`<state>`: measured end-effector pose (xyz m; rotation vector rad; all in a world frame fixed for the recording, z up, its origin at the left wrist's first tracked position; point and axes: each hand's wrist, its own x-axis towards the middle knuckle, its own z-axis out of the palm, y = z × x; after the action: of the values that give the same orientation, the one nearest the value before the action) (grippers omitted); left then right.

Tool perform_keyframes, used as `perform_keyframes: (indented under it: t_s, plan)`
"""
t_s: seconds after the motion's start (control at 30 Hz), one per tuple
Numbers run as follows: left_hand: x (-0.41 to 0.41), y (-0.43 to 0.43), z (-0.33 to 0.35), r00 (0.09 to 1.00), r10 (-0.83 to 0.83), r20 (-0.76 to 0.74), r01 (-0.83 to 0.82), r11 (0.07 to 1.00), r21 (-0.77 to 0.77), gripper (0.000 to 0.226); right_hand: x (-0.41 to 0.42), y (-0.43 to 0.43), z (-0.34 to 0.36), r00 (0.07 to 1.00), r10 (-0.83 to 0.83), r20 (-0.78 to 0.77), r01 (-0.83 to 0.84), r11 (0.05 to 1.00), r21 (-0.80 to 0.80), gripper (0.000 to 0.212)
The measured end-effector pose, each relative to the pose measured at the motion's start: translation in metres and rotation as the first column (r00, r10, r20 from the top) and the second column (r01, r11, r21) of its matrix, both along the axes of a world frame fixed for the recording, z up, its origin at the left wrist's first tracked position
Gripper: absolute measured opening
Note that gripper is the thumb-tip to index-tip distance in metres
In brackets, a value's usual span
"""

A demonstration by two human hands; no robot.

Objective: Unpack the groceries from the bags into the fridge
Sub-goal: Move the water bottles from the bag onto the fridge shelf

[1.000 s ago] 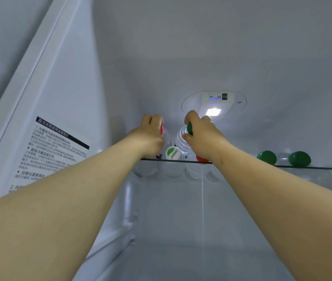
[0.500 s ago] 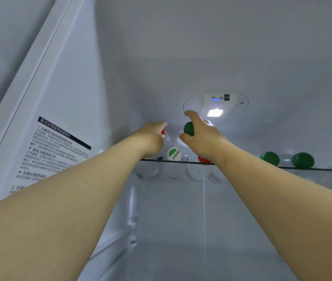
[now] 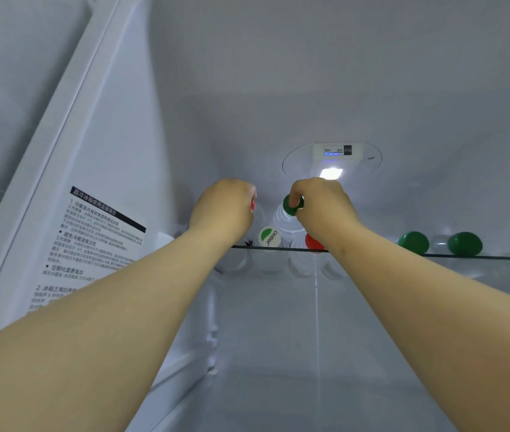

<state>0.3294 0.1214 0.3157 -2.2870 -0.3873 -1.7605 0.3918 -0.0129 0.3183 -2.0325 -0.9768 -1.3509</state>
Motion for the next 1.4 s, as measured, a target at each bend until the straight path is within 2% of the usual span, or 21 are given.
perform_keyframes:
  t_s: [0.07,0.37,0.57,0.7,0.83,0.97,1.07,1.13,1.27,1.4]
  plan:
    - [-0.001,-0.001,-0.001,1.0,-0.016,0.002,0.016,1.0,-0.014,0.026,0.0,0.0,0.0,0.999,-0.023,-0.026,0.023,1.0,0.002,0.036]
    - [-0.004,-0.008,-0.006,0.999,-0.039,-0.037,0.036,0.996,-0.077,0.024,-0.003,0.0,-0.001,0.991,-0.124,0.048,0.126,0.991,-0.034,0.029]
    - [-0.008,-0.006,-0.014,0.987,-0.156,-0.03,0.15,0.978,-0.144,0.019,-0.01,-0.003,-0.01,0.988,-0.122,0.097,0.131,0.987,-0.094,0.024]
    - [-0.015,-0.012,-0.022,0.979,-0.194,0.069,0.202,0.968,-0.147,0.024,-0.015,-0.011,-0.021,0.995,-0.048,0.09,0.05,0.999,-0.015,0.027]
    - [-0.022,-0.019,-0.032,0.975,-0.19,0.111,0.208,0.961,-0.184,0.023,-0.021,-0.022,-0.04,0.996,0.084,-0.018,-0.083,0.994,0.077,0.032]
    - [-0.035,-0.032,-0.049,0.954,-0.236,0.184,0.27,0.945,-0.187,0.02,-0.026,-0.029,-0.053,0.978,0.206,-0.036,-0.2,0.971,0.13,0.035]
    - [-0.049,-0.047,-0.067,0.932,-0.208,0.297,0.266,0.949,-0.17,0.017,-0.036,-0.036,-0.062,0.897,0.432,-0.091,-0.385,0.867,0.317,0.032]
    - [-0.059,-0.057,-0.08,0.926,-0.202,0.32,0.264,0.95,-0.164,0.015,-0.046,-0.039,-0.072,0.858,0.509,-0.065,-0.446,0.803,0.397,0.029]
    - [-0.079,-0.073,-0.112,0.944,-0.204,0.261,0.251,0.955,-0.161,0.014,-0.069,-0.045,-0.108,0.818,0.574,0.022,-0.521,0.726,0.449,0.025]
    - [-0.094,-0.087,-0.161,0.981,-0.17,0.09,0.188,0.947,-0.261,0.015,-0.081,-0.059,-0.164,0.836,0.54,-0.097,-0.458,0.784,0.419,0.027]
